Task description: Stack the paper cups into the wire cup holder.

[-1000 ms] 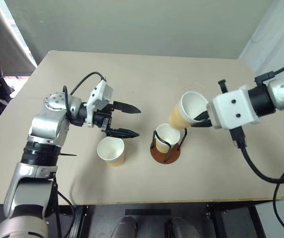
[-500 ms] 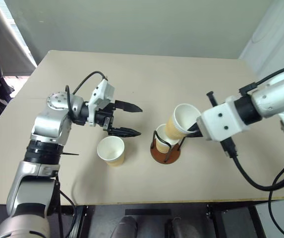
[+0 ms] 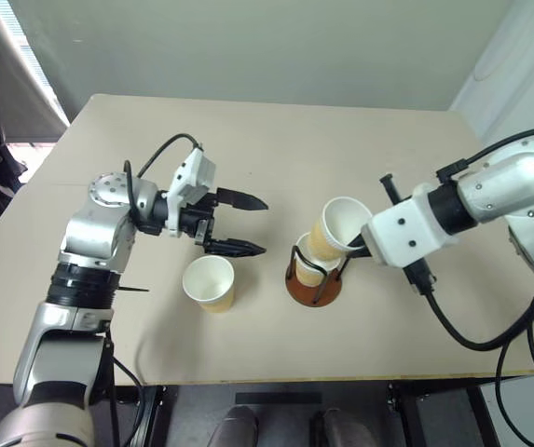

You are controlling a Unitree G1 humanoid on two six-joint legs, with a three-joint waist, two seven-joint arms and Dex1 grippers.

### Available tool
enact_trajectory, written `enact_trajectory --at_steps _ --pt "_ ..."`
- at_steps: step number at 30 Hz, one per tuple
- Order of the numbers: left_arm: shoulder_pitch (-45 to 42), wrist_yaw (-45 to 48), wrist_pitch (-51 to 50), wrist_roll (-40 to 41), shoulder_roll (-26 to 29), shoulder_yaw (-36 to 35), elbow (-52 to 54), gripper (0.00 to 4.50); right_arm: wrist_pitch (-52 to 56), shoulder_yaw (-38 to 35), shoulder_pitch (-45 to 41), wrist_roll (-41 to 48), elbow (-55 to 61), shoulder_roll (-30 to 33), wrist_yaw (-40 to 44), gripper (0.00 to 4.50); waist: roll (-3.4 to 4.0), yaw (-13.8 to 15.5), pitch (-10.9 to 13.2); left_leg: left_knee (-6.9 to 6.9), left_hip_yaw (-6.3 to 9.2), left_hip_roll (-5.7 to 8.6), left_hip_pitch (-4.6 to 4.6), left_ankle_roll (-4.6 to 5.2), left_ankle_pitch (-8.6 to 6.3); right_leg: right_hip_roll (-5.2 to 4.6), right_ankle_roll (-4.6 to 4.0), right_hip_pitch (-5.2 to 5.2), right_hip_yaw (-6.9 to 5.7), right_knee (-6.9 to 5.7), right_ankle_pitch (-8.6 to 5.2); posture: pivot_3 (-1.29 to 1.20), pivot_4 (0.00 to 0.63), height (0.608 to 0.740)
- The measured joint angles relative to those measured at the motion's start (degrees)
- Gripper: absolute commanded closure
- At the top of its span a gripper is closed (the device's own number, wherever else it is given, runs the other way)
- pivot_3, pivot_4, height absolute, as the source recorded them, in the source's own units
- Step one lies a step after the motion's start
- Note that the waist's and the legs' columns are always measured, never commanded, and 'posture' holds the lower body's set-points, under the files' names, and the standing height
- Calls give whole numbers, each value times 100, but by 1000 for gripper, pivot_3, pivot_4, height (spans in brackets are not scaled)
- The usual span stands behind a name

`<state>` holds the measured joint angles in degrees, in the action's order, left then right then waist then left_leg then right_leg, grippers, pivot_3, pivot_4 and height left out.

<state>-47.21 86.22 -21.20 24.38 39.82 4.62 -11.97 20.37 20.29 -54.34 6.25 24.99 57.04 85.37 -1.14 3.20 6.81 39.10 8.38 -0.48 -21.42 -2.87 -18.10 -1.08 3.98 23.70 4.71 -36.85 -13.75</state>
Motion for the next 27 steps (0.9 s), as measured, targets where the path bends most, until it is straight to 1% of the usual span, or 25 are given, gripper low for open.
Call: enact_trajectory --at_steps 7,10,13,17,19,22,27 --pt "0 -13 -2 3 11 0 0 0 -20 0 154 -60 34 -5 13 4493 0 0 0 -1 0 0 0 0 0 0 0 0 0 0 0 0 150 740" --pt "0 -12 -2 3 12 0 0 0 -58 26 229 -118 51 -47 10 3914 0 -1 0 0 0 0 0 0 0 0 0 0 0 0 0 0 150 740" --pt "0 -12 -2 3 15 0 0 0 -31 33 249 -144 76 -112 -4 2836 0 -1 0 0 0 0 0 0 0 0 0 0 0 0 0 0 150 740" --pt "0 -14 -2 3 21 0 0 0 139 32 243 -141 74 -358 -173 1443 0 -3 0 -1 0 0 1 0 0 0 0 1 0 2 0 0 150 740" --pt "0 -17 -2 4 25 0 0 0 339 27 218 -73 75 -526 -305 1443 0 -4 0 -1 0 0 1 0 0 0 0 1 0 2 0 0 150 740" --pt "0 -32 -4 3 31 0 -1 0 933 -166 160 181 83 -879 -655 1443 0 -4 0 0 0 0 1 0 0 1 0 2 0 4 0 0 150 740" --pt "46 -90 -73 5 275 -10 140 0 1812 -578 207 619 214 -921 -1061 1443 0 2 0 -6 3 0 -2 -1 0 1 0 1 -3 7 0 0 150 740"
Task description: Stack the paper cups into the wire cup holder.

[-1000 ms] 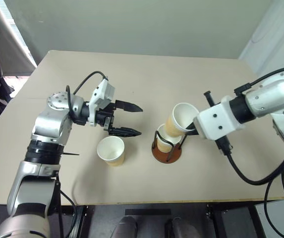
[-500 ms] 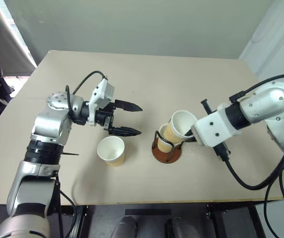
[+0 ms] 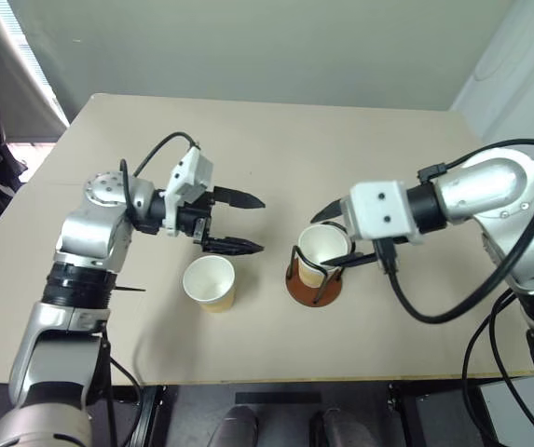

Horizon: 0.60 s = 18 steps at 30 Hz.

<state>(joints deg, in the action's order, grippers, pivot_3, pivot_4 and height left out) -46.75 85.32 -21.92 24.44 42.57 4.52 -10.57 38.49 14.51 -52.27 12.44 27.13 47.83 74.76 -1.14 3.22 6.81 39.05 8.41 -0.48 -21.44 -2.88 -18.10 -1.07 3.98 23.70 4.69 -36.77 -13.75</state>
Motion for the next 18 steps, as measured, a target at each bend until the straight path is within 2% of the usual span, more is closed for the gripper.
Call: enact_trajectory --at_steps 5,9,18 --pt "415 -47 -231 60 535 -168 534 0 754 -406 246 585 263 -80 -371 1443 0 -9 0 -5 -3 0 0 -2 1 2 -1 4 3 7 0 0 150 740" --pt "585 -68 -386 184 694 -221 890 0 1182 -726 244 1073 281 -305 -737 1443 0 -10 0 1 -1 0 3 -2 2 3 -2 5 3 8 -1 0 150 740" --pt "1208 79 -831 684 1550 -702 1794 0 1362 -912 399 1553 279 -160 -1088 1443 1 -33 0 -10 -3 0 4 -3 2 4 -8 9 4 8 -5 0 150 740"
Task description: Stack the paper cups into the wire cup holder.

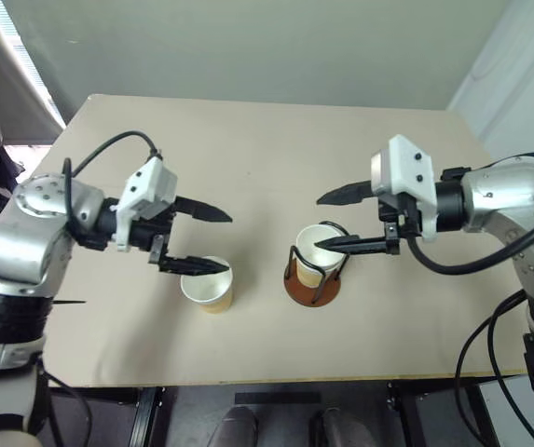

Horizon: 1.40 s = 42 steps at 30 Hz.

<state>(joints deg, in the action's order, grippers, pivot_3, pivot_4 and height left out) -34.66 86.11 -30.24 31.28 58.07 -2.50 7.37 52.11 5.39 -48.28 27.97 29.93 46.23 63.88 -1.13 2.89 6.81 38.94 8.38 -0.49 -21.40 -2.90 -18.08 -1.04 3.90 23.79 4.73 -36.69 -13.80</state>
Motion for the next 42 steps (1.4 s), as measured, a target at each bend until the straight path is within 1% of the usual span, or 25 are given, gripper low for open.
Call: enact_trajectory --at_steps 4,8,14,21,29,42 --pt "194 -15 -111 188 191 -199 349 0 0 -29 19 154 -2 21 -74 1443 0 2 0 3 0 0 0 0 0 -1 -1 -1 0 -4 0 0 150 740" --pt "598 10 -67 226 294 -208 616 0 -1 -70 19 388 -32 2 -137 1443 0 -12 0 0 -1 0 4 0 0 0 -5 1 2 -9 -3 0 150 740" --pt "977 110 645 -300 496 -103 563 0 -382 -426 132 776 -47 -62 -91 1443 0 -13 0 -1 1 -1 3 0 0 0 -11 2 1 -11 -6 0 150 740" --pt "977 125 1136 -706 485 154 130 0 -622 -470 243 996 -170 -41 -14 1443 1 -30 0 -1 0 -1 4 0 0 -1 -15 5 1 -19 -8 0 150 740" --pt "978 110 1383 -891 405 355 124 0 -627 -470 242 1089 -230 116 -28 1443 1 -30 0 -5 -1 -1 3 0 -1 -2 -16 6 1 -19 -8 0 150 740" --pt "1069 98 1754 -1253 275 697 18 0 -601 -469 251 1129 -233 204 -121 1443 1 -34 0 -6 -1 -1 3 -1 -1 -3 -16 7 1 -21 -8 0 150 740"
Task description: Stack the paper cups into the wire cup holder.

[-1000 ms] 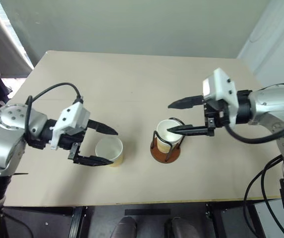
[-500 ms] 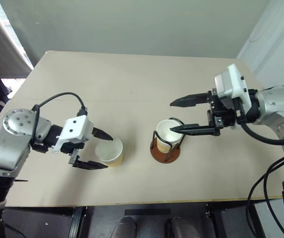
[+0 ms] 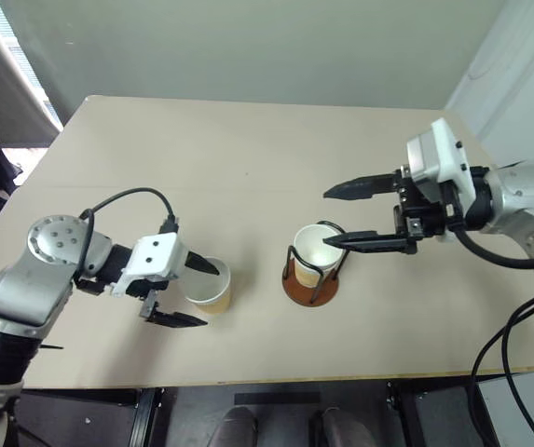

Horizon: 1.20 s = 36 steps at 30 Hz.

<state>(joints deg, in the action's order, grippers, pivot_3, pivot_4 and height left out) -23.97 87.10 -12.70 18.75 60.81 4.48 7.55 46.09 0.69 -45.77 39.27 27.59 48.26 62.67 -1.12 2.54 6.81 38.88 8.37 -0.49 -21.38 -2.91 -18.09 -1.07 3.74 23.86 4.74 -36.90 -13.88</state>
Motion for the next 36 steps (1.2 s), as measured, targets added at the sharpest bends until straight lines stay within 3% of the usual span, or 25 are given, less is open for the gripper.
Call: enact_trajectory --at_steps 1,4,14,15,22,36 --pt "4 3 29 -41 -1 34 -31 0 0 0 13 -1 0 16 -4 1443 0 0 0 0 0 0 0 0 0 0 0 0 0 0 0 0 150 740" --pt "13 9 92 -82 -1 91 -102 599 -30 0 77 -12 6 71 -15 1400 0 1 0 0 0 0 0 0 0 0 0 0 0 -1 0 0 150 740" --pt "-236 50 -15 -42 -131 166 -254 4272 -654 -31 466 -12 -133 151 318 1400 -1 4 0 1 0 1 -2 0 0 -2 -1 0 -1 -2 0 0 150 740" --pt "-303 52 -31 -37 -145 169 -274 4460 -743 -32 500 -15 -215 163 405 1400 -1 3 0 1 -1 1 -1 0 0 -2 0 0 0 -2 0 0 150 740" --pt "-769 145 -270 79 -416 268 -355 4460 -1435 -88 725 -261 -861 452 1030 1400 -1 1 0 0 -2 2 -1 0 0 -3 0 0 0 -5 0 0 150 740" --pt "-2251 263 -866 458 -1017 321 -627 4460 -1679 -87 1042 -577 -1137 609 1240 1400 -1 18 0 6 -3 2 -6 0 0 -3 5 -4 -1 -8 3 0 150 740"
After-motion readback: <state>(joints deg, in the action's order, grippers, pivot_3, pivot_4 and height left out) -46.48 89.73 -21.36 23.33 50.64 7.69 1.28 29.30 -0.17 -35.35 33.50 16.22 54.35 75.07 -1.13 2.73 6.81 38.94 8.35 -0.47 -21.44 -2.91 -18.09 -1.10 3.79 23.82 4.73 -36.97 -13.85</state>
